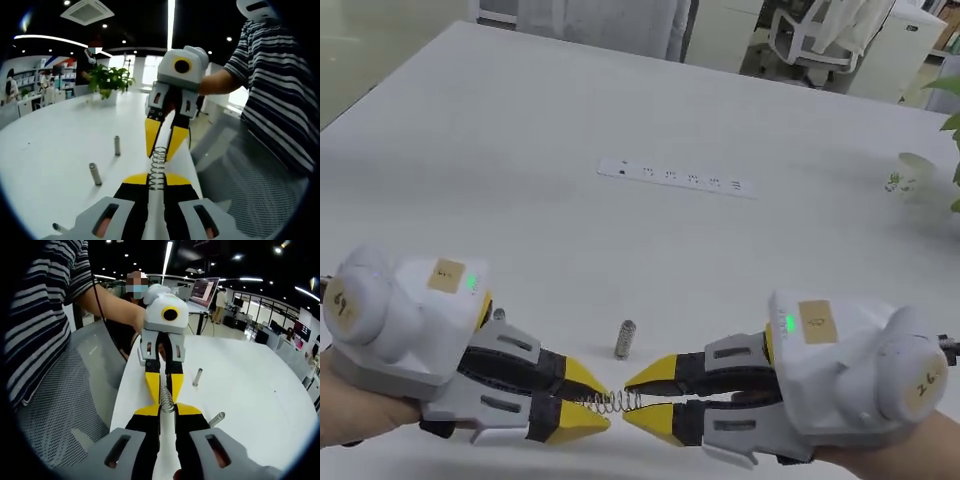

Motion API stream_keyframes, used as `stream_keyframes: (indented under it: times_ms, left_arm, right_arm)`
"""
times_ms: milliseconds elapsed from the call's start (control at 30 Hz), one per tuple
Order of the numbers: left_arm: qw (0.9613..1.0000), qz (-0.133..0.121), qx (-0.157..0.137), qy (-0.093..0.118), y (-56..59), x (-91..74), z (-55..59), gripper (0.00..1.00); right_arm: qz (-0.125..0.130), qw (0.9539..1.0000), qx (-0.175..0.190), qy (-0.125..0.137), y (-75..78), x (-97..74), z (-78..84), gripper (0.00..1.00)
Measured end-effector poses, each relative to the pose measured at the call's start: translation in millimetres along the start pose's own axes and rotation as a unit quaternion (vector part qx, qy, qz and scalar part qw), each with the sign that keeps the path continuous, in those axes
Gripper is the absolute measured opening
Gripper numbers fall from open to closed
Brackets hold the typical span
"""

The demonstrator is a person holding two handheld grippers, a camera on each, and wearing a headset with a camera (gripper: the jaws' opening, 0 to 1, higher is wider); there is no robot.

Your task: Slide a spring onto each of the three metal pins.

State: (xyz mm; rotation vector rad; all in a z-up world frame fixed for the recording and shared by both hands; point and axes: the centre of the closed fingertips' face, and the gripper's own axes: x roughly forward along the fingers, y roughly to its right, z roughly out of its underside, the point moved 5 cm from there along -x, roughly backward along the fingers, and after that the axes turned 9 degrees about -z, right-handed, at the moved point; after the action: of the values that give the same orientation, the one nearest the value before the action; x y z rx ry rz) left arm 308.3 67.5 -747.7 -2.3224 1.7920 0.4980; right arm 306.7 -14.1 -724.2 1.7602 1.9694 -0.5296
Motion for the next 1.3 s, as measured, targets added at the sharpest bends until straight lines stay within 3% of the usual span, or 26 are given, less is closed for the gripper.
stream_keyframes:
  times_ms: [467,633,933,1300]
  left_arm:
    - [0.9999,-0.010,0.005,-0.002,0.6,3.4,0.2,0.02]
    - [1.0000,-0.008,0.006,0.000,3.2,5.9,-1.4,0.02]
    - [0.9999,-0.015,0.006,0.001,5.7,3.6,-2.9,0.03]
    - [0.9994,-0.025,-0.025,0.003,6.4,-1.4,-2.8,0.04]
  right_arm:
    - [-0.006,0.9992,-0.003,0.039,2.3,5.6,-24.3,0.08]
    - [-0.004,0.9987,-0.024,0.045,-0.8,12.8,-33.6,0.08]
    - [0.000,0.9979,-0.030,0.057,-3.3,15.2,-36.8,0.07]
    - [-0.001,0.9977,-0.040,0.054,-2.2,16.6,-40.3,0.07]
